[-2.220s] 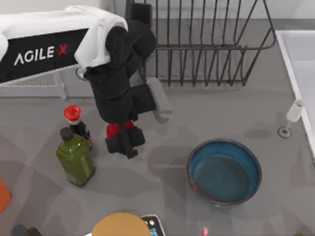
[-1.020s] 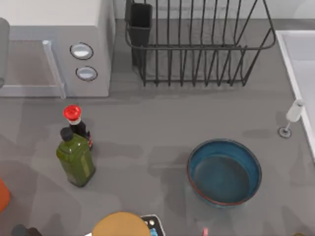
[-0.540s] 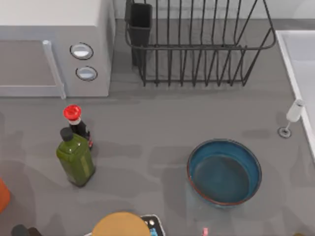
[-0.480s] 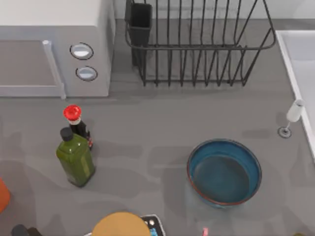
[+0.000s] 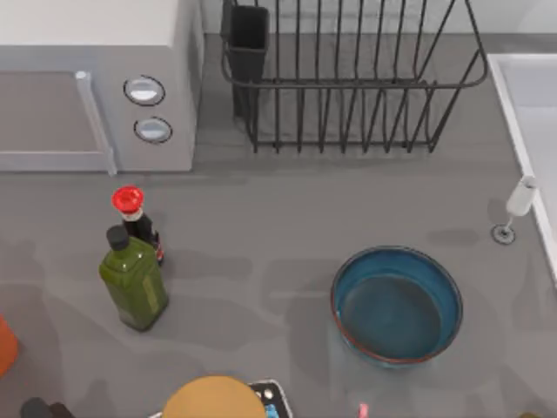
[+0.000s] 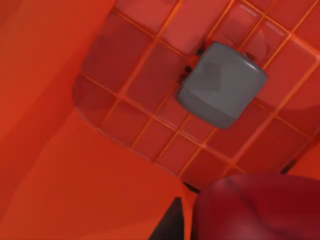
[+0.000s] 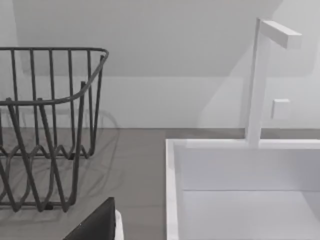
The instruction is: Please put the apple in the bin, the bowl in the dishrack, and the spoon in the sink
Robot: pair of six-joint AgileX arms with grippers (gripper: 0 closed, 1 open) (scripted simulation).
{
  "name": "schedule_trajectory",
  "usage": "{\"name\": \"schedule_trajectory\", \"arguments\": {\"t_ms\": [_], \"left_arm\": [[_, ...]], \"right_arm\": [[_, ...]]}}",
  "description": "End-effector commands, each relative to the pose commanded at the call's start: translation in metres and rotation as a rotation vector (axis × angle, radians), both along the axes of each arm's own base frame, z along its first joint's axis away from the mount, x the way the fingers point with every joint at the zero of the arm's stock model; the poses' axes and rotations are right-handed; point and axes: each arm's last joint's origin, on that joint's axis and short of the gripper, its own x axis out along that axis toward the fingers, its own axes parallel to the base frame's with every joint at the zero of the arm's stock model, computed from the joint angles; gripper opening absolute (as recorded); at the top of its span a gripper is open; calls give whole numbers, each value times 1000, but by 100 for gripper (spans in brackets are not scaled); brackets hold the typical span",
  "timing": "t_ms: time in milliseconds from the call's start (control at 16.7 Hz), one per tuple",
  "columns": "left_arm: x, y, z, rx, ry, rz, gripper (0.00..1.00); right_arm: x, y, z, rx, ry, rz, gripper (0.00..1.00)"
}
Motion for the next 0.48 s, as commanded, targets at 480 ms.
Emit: {"name": "schedule_trajectory", "arguments": {"t_ms": [480], "left_arm": [[3,2,-60,0,-1,3,0]], "right_arm": [[0,0,0,0,0,0,100]]}}
